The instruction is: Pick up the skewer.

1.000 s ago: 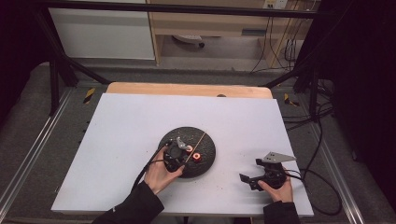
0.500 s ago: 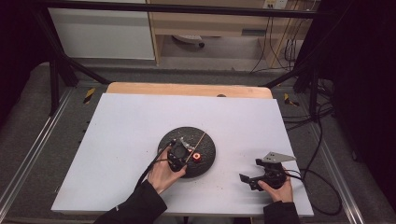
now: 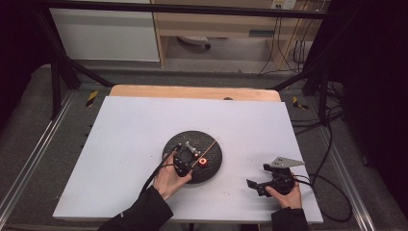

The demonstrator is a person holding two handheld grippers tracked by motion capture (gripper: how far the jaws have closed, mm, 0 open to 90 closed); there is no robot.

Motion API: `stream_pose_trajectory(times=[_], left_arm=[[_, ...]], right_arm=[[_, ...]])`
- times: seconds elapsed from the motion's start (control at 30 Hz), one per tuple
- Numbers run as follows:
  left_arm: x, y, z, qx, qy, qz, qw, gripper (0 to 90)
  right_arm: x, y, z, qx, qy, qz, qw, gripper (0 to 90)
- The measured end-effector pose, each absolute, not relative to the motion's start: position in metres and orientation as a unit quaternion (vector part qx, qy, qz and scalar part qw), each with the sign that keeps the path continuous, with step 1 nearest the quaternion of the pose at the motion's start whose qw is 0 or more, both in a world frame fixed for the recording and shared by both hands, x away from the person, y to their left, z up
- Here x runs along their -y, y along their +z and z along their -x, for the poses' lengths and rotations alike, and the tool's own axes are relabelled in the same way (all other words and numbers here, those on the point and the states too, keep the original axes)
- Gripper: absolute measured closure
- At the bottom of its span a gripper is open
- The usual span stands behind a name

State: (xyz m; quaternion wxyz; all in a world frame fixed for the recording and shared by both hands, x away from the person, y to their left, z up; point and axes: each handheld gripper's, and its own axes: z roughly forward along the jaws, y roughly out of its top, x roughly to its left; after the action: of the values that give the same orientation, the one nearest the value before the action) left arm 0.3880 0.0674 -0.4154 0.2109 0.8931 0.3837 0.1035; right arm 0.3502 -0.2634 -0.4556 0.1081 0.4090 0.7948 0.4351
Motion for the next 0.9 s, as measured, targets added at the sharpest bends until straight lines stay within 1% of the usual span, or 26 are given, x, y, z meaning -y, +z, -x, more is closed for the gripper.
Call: stream_pose_trajectory(times=[0.43, 0.9], left_arm=[[-0.074, -0.41, -0.385, -0.386, 0.114, -0.886, 0.23, 88.2], [-0.106, -0.399, -0.376, -0.389, 0.106, -0.863, 0.304, 88.3]], right_arm=[[0.263, -0.456, -0.35, -0.796, 0.432, -0.409, 0.107, 0.5], [0.262, -0.457, -0.351, -0.797, 0.427, -0.413, 0.106, 0.5]])
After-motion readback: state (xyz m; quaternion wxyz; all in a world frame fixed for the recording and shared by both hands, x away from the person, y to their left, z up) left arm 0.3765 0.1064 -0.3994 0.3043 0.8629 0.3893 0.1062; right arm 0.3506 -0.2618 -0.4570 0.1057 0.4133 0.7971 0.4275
